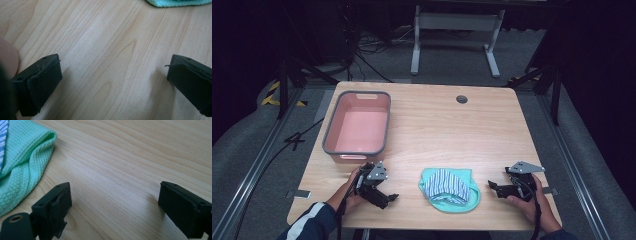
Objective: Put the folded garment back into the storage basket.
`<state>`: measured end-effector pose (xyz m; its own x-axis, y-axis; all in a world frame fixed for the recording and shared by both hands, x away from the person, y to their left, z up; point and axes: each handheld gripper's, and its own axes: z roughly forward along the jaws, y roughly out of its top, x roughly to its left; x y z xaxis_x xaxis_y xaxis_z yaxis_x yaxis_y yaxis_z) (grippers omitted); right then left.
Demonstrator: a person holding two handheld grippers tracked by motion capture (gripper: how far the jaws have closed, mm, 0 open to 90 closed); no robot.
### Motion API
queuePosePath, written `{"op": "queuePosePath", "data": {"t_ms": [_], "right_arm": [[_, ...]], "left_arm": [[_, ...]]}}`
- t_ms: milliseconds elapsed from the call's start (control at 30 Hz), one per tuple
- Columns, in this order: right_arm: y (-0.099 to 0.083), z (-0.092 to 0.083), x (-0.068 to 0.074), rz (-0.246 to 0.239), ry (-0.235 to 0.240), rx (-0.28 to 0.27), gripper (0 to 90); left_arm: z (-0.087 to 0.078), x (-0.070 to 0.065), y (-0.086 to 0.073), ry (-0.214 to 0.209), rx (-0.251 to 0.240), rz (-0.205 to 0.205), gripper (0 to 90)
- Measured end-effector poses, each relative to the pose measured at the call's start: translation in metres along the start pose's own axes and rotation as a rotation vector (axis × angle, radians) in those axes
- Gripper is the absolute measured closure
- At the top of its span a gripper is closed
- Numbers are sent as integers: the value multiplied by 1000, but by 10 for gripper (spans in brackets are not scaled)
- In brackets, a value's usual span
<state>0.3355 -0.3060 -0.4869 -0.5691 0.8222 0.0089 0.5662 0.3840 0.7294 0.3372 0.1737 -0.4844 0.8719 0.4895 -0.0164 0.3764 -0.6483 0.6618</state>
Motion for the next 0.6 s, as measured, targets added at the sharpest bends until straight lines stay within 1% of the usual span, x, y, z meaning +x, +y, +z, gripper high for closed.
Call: {"op": "queuePosePath", "data": {"t_ms": [300,367,600], "right_arm": [[0,0,0,1,-1,0,120],[0,0,0,2,-2,0,119],[-1,-1,1,7,-13,0,120]], "left_arm": [[0,-1,0,3,2,-5,0],[-1,0,0,5,3,-1,0],[-1,-1,0,9,4,-7,0]]}}
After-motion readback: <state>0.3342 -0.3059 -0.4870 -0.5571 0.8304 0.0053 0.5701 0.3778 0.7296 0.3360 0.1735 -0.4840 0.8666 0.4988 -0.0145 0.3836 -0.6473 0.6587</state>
